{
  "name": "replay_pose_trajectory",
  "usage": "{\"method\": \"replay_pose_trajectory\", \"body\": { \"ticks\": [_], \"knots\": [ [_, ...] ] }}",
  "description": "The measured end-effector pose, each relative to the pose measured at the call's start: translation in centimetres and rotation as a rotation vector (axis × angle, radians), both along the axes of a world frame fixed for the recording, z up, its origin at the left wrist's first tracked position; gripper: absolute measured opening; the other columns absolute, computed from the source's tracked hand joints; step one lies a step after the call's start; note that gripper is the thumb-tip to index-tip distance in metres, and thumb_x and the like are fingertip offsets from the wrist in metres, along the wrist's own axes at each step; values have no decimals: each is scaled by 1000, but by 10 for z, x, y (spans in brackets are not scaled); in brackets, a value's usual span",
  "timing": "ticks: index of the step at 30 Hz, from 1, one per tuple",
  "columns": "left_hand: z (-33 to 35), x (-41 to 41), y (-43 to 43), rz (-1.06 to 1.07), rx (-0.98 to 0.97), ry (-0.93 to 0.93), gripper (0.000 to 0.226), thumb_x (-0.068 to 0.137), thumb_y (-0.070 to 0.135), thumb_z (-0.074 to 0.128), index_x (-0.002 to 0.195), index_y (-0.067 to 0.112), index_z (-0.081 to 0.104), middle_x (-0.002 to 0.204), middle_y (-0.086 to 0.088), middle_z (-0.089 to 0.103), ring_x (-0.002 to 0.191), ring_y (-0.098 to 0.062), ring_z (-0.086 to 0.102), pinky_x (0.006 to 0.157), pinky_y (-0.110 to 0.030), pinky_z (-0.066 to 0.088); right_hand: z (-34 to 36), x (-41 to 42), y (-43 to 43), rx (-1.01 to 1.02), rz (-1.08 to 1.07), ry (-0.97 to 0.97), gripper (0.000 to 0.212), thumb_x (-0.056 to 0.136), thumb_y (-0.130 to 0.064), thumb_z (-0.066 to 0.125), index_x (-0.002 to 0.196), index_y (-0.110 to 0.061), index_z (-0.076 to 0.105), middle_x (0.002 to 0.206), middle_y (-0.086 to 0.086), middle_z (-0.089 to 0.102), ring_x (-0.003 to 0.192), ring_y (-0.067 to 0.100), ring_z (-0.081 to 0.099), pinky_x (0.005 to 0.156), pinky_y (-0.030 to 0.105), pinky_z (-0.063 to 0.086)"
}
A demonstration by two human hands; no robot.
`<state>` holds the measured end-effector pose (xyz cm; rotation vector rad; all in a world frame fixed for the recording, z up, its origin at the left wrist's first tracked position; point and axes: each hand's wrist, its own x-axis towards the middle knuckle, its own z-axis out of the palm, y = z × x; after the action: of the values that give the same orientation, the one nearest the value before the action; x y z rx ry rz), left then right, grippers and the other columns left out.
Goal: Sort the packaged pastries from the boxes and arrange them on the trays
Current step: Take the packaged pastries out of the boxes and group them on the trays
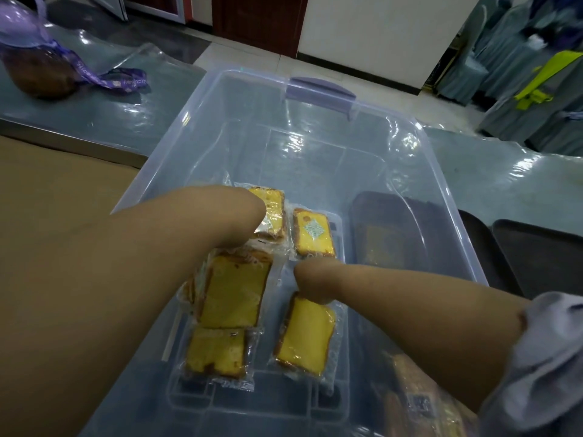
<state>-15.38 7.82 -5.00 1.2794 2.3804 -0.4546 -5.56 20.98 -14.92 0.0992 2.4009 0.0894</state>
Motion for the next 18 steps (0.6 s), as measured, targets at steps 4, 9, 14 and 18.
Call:
{"method": "replay_pose_trajectory", "body": {
  "ticks": [4,9,14,18],
  "knots": [
    [3,2,1,6,-30,8,13,84,0,56,82,12,57,65,2,39,53,-8,33,47,-18,27,8,-9,8,84,-33,190,16,92,-12,55,106,-7,60,98,9,53,85,24,54,68,34,49],
    [2,2,1,26,-9,-14,24,84,2,58,107,10,61,68,3,39,57,-8,35,55,-20,34,7,-12,13,208,390,330,33,93,-18,53,126,-17,56,135,8,44,119,29,43,88,40,45],
    [3,2,0,20,-7,-13,25,85,0,54,107,9,61,68,2,38,59,-11,38,51,-19,31,7,-13,10,179,548,290,39,95,-18,51,134,-20,49,133,4,50,115,26,46,86,36,42],
    [2,2,2,13,14,-15,22,86,1,54,106,9,60,68,2,39,59,-9,37,59,-21,36,5,-13,7,120,556,224,43,94,-10,48,136,-18,46,126,5,55,104,26,54,80,33,50]
  ]
}}
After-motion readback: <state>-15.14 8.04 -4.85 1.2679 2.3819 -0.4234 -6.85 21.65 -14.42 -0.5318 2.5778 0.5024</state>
